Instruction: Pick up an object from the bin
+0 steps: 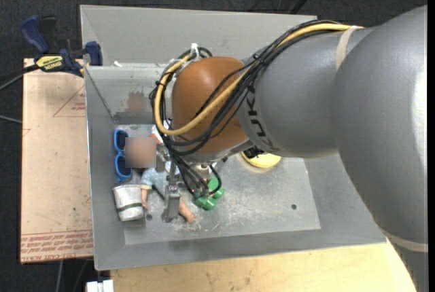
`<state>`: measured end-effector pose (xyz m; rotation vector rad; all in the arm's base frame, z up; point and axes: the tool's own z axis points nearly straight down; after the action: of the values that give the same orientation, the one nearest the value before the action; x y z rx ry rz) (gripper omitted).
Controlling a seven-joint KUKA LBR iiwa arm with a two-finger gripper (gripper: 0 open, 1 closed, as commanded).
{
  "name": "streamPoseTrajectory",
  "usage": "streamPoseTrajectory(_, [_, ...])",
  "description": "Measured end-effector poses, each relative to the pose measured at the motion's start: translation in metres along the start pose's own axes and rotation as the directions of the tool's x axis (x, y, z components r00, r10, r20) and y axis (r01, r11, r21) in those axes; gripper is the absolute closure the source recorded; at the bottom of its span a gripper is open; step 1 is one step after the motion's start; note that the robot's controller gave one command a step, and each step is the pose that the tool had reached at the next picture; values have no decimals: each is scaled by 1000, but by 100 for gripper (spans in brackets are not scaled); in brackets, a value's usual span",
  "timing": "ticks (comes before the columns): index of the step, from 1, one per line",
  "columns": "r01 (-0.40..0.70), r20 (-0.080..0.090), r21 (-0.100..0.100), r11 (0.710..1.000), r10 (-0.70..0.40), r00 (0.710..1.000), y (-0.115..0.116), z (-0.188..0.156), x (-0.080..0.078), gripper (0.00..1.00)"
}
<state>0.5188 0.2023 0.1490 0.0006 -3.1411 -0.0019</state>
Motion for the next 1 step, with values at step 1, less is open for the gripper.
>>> streamPoseTrajectory(1, [63, 3, -1, 998, -63, 998, 7, 30, -1, 0])
